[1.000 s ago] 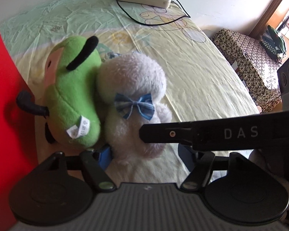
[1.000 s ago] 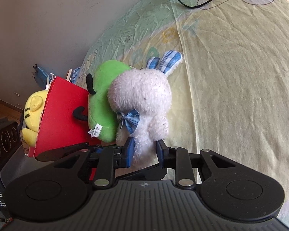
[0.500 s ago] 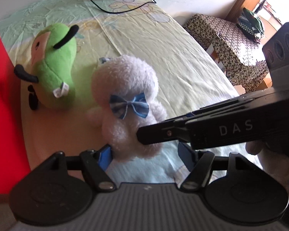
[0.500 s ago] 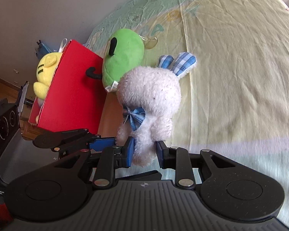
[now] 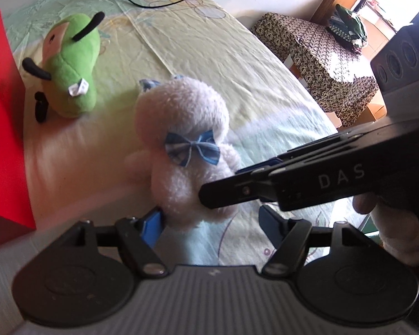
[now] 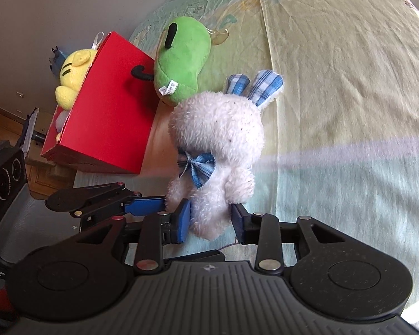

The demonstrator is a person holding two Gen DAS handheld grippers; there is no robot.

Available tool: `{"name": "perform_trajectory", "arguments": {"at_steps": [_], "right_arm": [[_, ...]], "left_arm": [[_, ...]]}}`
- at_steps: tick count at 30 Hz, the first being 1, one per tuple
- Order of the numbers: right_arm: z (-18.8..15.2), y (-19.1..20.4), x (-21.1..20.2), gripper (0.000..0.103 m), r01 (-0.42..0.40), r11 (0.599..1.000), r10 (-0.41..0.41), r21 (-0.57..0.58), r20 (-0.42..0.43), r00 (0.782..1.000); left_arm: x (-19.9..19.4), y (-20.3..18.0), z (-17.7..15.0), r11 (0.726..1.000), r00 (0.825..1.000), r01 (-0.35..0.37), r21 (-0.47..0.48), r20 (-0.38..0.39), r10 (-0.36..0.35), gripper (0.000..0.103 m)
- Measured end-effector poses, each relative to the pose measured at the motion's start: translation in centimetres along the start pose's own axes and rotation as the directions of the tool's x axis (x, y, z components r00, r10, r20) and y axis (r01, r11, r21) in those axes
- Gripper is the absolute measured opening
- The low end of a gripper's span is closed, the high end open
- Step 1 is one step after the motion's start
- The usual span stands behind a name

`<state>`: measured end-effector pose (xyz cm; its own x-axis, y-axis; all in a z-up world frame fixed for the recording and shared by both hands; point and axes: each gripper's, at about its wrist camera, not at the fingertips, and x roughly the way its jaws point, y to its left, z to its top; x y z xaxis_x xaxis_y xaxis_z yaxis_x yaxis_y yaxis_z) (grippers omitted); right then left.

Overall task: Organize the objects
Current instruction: 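Lift the white plush and carry it over the red box with the right gripper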

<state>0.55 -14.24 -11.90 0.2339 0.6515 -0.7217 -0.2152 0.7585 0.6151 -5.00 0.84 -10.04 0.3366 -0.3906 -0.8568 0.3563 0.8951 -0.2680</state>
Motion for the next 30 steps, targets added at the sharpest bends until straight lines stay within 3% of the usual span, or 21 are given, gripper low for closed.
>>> {"name": "perform_trajectory", "arguments": {"at_steps": [8, 13, 18, 22, 30], "right_arm": [[0.4, -0.7, -1.7, 0.044, -0.02, 0.999, 0.016, 0.047, 0.077, 0.997], [1.1, -2.0, -1.2, 0.051, -0.007, 0.993, -0.008, 0.115, 0.133, 0.991], [1.5, -2.6, 0.5, 0.052, -0.07, 0.985, 0.056, 0.157, 0.091, 0.994], [1.8, -2.5, 1.3, 0.052, -0.101, 0.979, 0.089, 0.177, 0.075, 0.993], [1.7, -1.3, 1.1, 0.044, -0.124, 0.984, 0.117, 0.129, 0.064, 0.991]], "left_arm": [[-1.5, 0.4, 0.7, 0.999, 0.996, -0.036, -0.016, 0.085, 0.037, 0.093], [0.1, 0.4, 2.3, 0.998, 0.995, -0.063, -0.013, 0.077, 0.064, 0.093], [1.5, 0.7, 3.3, 0.998, 0.997, -0.053, -0.034, 0.049, 0.054, 0.084], [2.3, 0.5, 3.3, 0.997, 0.996, -0.076, -0.03, 0.034, 0.077, 0.083], [1.8, -0.4, 2.7, 0.995, 0.994, -0.104, 0.007, 0.041, 0.103, 0.082]]}}
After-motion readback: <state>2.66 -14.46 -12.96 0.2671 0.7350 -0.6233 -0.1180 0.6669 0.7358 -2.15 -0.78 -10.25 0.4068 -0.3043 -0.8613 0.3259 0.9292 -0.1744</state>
